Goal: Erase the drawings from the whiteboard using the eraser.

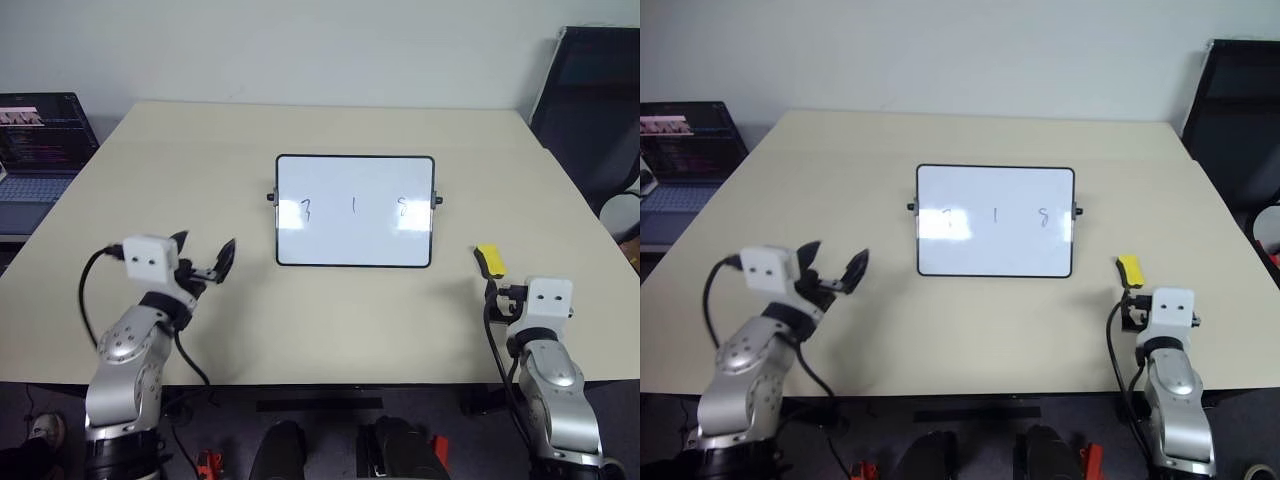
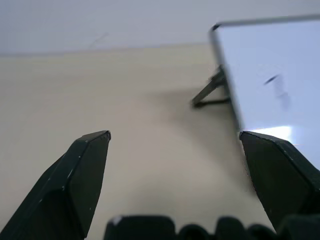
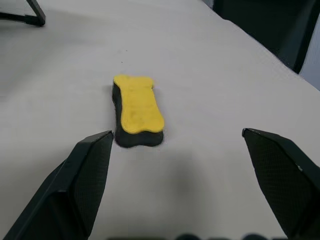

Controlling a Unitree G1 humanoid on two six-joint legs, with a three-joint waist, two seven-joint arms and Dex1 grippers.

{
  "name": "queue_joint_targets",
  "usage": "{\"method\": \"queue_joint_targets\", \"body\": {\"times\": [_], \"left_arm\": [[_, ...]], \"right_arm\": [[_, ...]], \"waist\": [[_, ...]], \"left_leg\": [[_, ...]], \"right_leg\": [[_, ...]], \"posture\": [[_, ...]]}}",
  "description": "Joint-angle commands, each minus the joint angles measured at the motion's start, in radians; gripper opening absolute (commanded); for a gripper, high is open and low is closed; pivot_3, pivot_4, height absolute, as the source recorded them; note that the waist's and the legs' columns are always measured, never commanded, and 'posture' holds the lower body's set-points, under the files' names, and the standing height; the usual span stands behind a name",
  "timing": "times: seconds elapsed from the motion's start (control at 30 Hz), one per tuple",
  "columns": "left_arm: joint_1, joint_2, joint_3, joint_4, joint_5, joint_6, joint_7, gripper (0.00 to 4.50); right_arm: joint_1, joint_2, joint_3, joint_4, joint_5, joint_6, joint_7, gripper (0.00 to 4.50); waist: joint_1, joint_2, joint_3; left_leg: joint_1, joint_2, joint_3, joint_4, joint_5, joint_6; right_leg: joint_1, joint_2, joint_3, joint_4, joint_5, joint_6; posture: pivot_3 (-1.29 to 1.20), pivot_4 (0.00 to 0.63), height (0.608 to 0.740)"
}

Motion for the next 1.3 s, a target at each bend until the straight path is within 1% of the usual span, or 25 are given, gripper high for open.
{"method": "queue_joint_targets", "body": {"times": [0.03, 0.1, 0.23, 0.33, 0.4, 0.6, 0.8, 0.93, 1.3], "left_arm": [[-0.047, 0.011, -0.035, -0.055, -0.063, 0.024, -0.064, 4.5], [-0.074, 0.016, -0.087, -0.06, -0.099, 0.046, -0.136, 4.5], [-0.119, 0.021, -0.178, -0.061, -0.189, 0.103, -0.292, 4.5], [-0.153, 0.029, -0.238, -0.034, -0.231, 0.122, -0.418, 4.5], [-0.183, 0.029, -0.278, -0.003, -0.222, 0.111, -0.477, 4.5], [-0.275, 0.016, -0.416, 0.128, -0.101, -0.008, -0.613, 4.5], [-0.336, -0.039, -0.469, 0.23, -0.033, -0.116, -0.658, 4.5], [-0.33, -0.05, -0.476, 0.224, -0.026, -0.123, -0.665, 4.5], [-0.299, -0.04, -0.47, 0.192, -0.015, -0.111, -0.666, 4.5]], "right_arm": [[-0.041, -0.022, -0.033, -0.061, 0.04, 0.05, 0.015, 4.49], [-0.077, -0.03, -0.037, -0.06, 0.068, 0.091, 0.027, 4.49], [-0.137, -0.062, -0.03, -0.038, 0.099, 0.184, 0.061, 4.49], [-0.185, -0.085, -0.032, -0.012, 0.117, 0.237, 0.083, 4.49], [-0.21, -0.094, -0.039, 0.008, 0.132, 0.265, 0.089, 4.49], [-0.257, -0.094, -0.053, 0.071, 0.17, 0.341, 0.099, 4.49], [-0.298, -0.093, -0.073, 0.142, 0.206, 0.363, 0.106, 4.49], [-0.317, -0.102, -0.09, 0.177, 0.213, 0.354, 0.107, 4.49], [-0.351, -0.087, -0.111, 0.24, 0.229, 0.324, 0.08, 4.49]], "waist": [[0.0, 0.0, 0.0], [-0.001, 0.0, 0.0], [0.0, 0.0, 0.0], [-0.001, 0.0, 0.0], [-0.002, 0.0, 0.0], [-0.001, 0.0, 0.0], [-0.002, 0.001, 0.0], [-0.002, 0.001, 0.0], [-0.005, 0.001, 0.001]], "left_leg": [[0.0, 0.0, 0.0, 0.0, 0.0, 0.0], [0.0, 0.0, 0.001, 0.0, 0.0, 0.0], [-0.001, -0.001, 0.0, 0.0, 0.0, 0.0], [0.0, -0.001, -0.001, 0.0, 0.0, 0.0], [0.0, -0.001, -0.001, 0.0, 0.0, 0.0], [0.0, -0.001, 0.0, 0.0, 0.0, 0.0], [-0.001, -0.001, 0.0, 0.0, 0.0, 0.0], [-0.001, -0.001, 0.0, 0.0, 0.0, 0.0], [-0.001, -0.001, 0.0, 0.0, 0.0, 0.0]], "right_leg": [[0.0, 0.0, 0.0, 0.0, 0.0, 0.001], [0.0, 0.001, 0.0, -0.001, 0.003, 0.005], [0.0, 0.003, 0.0, -0.001, 0.003, 0.006], [0.0, 0.004, 0.0, 0.0, 0.003, 0.005], [0.0, 0.004, 0.0, 0.0, 0.003, 0.005], [0.0, 0.004, 0.0, 0.0, 0.003, 0.005], [-0.001, 0.004, 0.0, 0.0, 0.003, 0.006], [-0.001, 0.004, 0.0, 0.0, 0.003, 0.006], [-0.001, 0.005, 0.0, 0.0, 0.004, 0.006]], "posture": [[0.0, 0.15, 0.74], [0.0, 0.15, 0.74], [0.0, 0.15, 0.74], [0.0, 0.15, 0.74], [0.0, 0.15, 0.74], [0.0, 0.15, 0.74], [0.0, 0.15, 0.74], [0.0, 0.15, 0.74], [0.0, 0.15, 0.74]]}}
